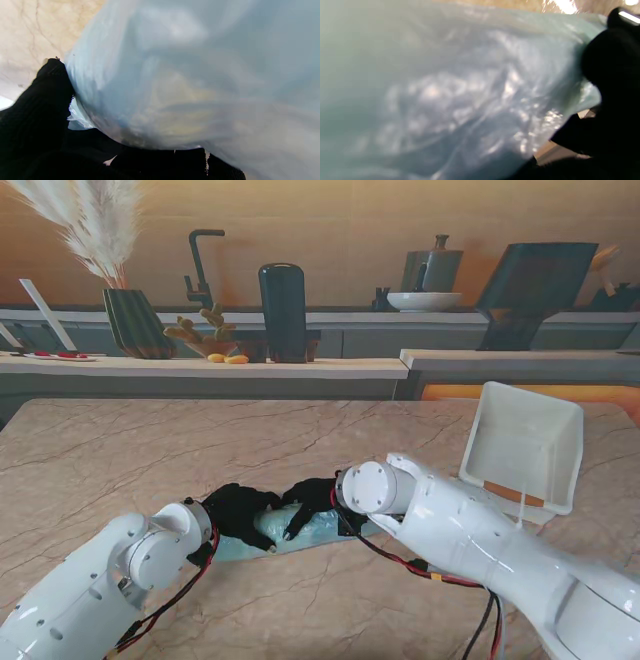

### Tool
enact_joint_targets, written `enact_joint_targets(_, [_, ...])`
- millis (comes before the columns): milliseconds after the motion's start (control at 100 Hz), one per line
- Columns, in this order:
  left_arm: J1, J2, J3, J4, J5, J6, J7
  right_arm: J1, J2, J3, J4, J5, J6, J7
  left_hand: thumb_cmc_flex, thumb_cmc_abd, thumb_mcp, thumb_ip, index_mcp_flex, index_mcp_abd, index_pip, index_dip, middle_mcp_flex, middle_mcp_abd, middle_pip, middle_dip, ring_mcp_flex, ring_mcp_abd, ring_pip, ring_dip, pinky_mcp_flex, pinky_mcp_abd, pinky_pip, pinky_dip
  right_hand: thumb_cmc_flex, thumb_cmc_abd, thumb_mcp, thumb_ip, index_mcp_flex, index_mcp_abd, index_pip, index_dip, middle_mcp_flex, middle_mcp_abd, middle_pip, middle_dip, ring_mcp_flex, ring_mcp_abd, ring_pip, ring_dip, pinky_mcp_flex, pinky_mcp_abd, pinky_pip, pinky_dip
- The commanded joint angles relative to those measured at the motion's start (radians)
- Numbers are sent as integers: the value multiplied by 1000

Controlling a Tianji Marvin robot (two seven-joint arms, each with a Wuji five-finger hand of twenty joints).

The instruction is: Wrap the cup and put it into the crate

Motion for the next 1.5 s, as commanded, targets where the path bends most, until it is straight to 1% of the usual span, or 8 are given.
enact_joint_targets(0, [25,6,34,80,-13,6,-51,-59,29,4,14,-37,19,-38,201,76,69,3,252,-293,670,46,116,-80,115,6,21,-6,42,5,-11,19,17,17,4,202,141,15,-38,-29,-23,4,-122,31,-226,-122,-166,90,-434,-77,-66,123,-517,-16])
enact_joint_targets(380, [-103,-18,105,193,-422,228,-165,-306,89,259,-199,-476,-107,-420,293,147,-71,26,269,-235,625,41,-16,-50,30,-17,-171,-1,-105,-7,-129,-25,-126,-48,-70,221,0,-14,-174,-35,-72,-10,-283,12,-331,-185,-237,65,-589,-156,-69,120,-639,-2])
enact_joint_targets(480, [-120,-33,102,225,-512,269,-163,-343,94,292,-211,-556,-174,-504,333,194,-145,42,296,-219,577,22,-35,-43,22,-20,-207,5,-120,-9,-152,-38,-151,-56,-66,208,2,-9,-186,-41,-46,-6,-239,-51,-319,-190,-206,54,-570,-152,-48,120,-646,3])
enact_joint_targets(700, [-129,-49,78,258,-624,353,-172,-375,107,293,-222,-683,-244,-603,430,302,-287,72,308,-186,500,3,-84,-32,-6,-30,-280,1,-156,-22,-196,-76,-214,-57,-72,203,7,-3,-215,-28,-20,-14,-250,-38,-296,-189,-189,38,-539,-143,-37,116,-649,6])
enact_joint_targets(1050, [-129,-47,73,255,-636,407,-188,-358,105,206,-216,-750,-239,-668,529,430,-354,80,256,-93,453,51,-152,-51,-18,-31,-354,-10,-187,-30,-232,-105,-274,-50,-138,188,49,-2,-231,40,-27,-46,-290,11,-247,-181,-182,38,-473,-120,-54,128,-629,-5])
enact_joint_targets(1280, [-127,-47,66,257,-656,411,-196,-326,101,141,-203,-715,-237,-613,632,503,-501,81,224,-103,406,78,-193,-59,-31,-35,-390,-20,-209,-38,-249,-123,-322,-42,-50,163,44,8,-189,78,-53,-67,-286,35,-240,-182,-186,51,-430,-103,-53,123,-592,-13])
enact_joint_targets(1360, [-120,-51,57,254,-662,415,-184,-258,99,71,-157,-685,-277,-555,575,513,-509,98,225,-164,300,-13,-216,-67,-47,-43,-406,-24,-219,-41,-253,-129,-333,-41,48,152,19,19,-177,107,-95,-93,-301,37,-262,-193,-205,44,-469,-131,-69,107,-609,-48])
enact_joint_targets(1490, [-100,-60,25,252,-685,395,-160,-150,75,-42,-58,-628,-344,-513,268,496,-507,125,142,-107,20,-78,-304,-30,-95,-66,-435,-21,-250,-51,-258,-120,-365,-35,89,119,245,-1,-131,117,-128,-115,-284,36,-280,-200,-190,31,-537,-189,-49,57,-666,-142])
